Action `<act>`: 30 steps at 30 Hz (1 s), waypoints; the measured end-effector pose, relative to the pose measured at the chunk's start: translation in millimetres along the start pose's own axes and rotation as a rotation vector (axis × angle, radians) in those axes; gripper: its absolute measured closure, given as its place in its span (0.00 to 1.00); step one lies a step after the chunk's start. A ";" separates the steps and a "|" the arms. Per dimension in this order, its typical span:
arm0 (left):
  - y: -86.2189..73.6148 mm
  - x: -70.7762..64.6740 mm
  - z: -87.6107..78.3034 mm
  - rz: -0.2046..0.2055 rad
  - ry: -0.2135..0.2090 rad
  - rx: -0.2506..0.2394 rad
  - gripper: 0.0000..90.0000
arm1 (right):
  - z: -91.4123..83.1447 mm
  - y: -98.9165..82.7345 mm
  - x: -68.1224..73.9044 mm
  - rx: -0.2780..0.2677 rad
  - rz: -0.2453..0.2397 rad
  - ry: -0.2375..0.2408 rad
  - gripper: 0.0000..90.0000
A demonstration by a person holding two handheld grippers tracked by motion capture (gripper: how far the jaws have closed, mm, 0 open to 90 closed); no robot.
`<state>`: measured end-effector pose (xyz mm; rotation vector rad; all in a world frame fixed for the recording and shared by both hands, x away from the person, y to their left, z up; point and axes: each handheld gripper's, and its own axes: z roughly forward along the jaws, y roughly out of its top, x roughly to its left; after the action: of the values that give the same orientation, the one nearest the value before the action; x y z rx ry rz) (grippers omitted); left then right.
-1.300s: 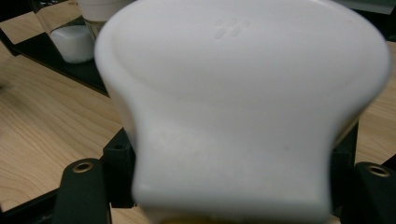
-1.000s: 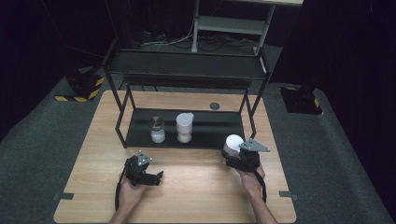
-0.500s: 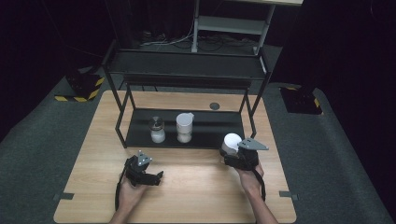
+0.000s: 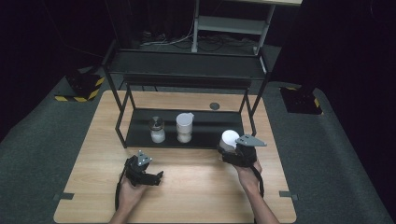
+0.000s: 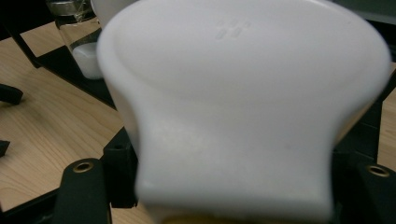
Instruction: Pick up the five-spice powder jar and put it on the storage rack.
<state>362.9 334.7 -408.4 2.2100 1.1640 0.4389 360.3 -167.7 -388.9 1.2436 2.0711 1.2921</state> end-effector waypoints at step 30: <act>-0.2 -0.2 -0.1 -0.001 0.001 -0.001 0.01 | 23.6 23.5 1.0 0.000 0.020 0.018 0.34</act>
<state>362.7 334.7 -408.4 2.2090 1.1651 0.4405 387.6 -150.8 -380.2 1.2597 2.0757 1.3168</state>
